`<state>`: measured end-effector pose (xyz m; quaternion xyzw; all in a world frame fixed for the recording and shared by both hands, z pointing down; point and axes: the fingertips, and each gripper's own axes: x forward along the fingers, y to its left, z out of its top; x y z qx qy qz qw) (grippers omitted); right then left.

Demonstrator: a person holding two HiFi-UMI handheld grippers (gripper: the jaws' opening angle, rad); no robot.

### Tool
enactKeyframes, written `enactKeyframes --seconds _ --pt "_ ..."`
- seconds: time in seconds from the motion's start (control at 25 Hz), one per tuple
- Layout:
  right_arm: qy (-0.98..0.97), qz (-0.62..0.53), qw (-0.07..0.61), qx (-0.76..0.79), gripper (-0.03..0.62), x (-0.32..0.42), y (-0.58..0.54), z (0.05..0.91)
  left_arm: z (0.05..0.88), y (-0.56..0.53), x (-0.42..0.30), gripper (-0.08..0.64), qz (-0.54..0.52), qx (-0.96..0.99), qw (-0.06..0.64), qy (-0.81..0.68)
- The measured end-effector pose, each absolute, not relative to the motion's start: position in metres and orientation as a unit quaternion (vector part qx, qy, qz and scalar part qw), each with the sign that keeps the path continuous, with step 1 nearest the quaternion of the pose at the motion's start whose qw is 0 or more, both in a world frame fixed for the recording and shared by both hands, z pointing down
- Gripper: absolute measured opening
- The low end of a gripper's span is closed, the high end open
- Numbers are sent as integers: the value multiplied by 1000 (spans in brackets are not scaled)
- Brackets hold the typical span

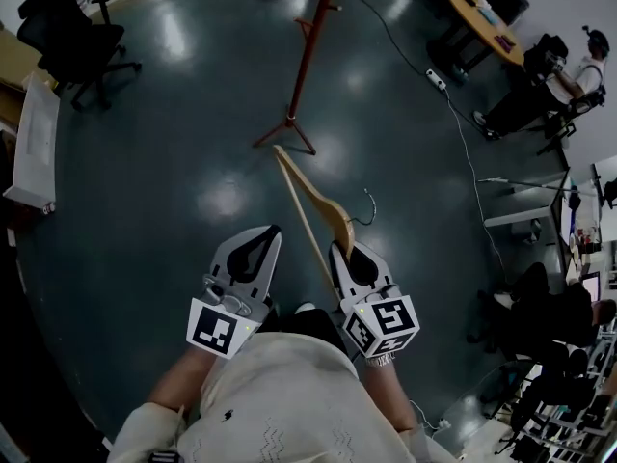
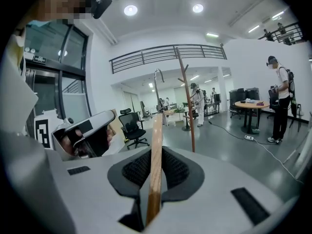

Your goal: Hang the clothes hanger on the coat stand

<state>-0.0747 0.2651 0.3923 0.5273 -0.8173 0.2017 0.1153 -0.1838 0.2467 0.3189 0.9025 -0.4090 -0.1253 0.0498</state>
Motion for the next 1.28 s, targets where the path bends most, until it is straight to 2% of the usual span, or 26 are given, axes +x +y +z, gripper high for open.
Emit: enactKeyframes --seconds 0.28,0.44,1.28 --pt "-818 204 112 527 69 -49 230 392 319 216 -167 14 -117 902 21 -415" --pt "-826 201 108 515 69 -25 208 394 319 194 -147 14 -110 896 28 -429" --pt "-905 170 139 365 69 160 29 402 311 60 23 14 -120 803 -12 -584"
